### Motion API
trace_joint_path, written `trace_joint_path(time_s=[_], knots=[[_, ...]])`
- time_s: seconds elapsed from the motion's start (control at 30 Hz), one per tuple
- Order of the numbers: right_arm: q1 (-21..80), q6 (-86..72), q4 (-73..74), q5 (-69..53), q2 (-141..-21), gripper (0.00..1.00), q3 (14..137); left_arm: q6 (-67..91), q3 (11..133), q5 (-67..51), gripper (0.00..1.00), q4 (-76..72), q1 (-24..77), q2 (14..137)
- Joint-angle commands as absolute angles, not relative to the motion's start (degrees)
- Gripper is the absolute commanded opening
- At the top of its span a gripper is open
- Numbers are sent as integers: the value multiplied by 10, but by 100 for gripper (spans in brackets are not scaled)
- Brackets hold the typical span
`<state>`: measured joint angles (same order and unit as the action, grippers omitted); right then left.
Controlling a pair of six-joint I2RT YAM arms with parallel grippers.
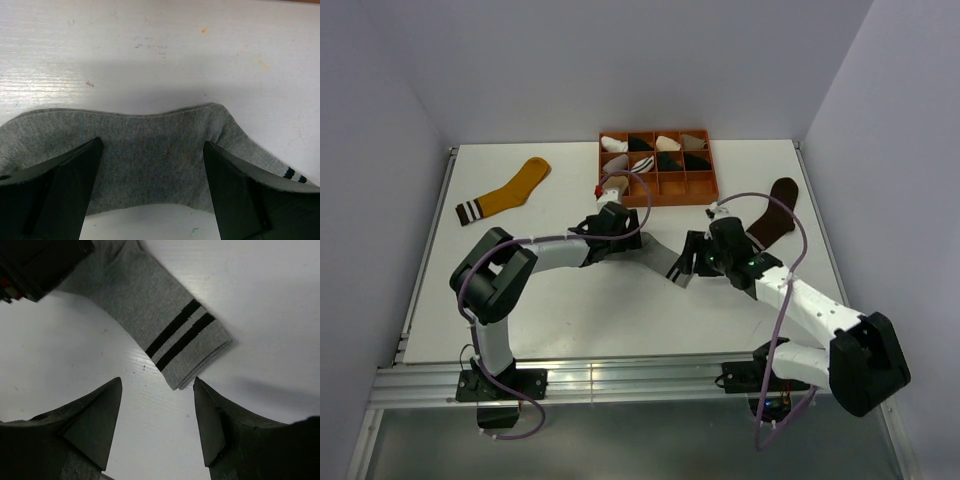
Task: Roll the socks
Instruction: Adjust the sock at the center of the board.
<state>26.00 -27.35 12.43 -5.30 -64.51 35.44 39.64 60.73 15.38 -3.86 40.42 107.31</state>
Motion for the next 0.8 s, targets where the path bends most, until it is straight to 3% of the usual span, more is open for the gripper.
trace_joint_path(time_s=[0.0, 0.43, 0.77], knots=[[291, -253, 95, -48, -689, 66, 379, 381, 592, 172, 89, 5, 403, 1071], [330, -232, 133, -31, -838, 59, 451, 371, 604, 213, 90, 5, 394, 1084], [377, -311, 118, -136, -884, 59, 468, 320, 601, 209, 90, -53, 357, 1083]])
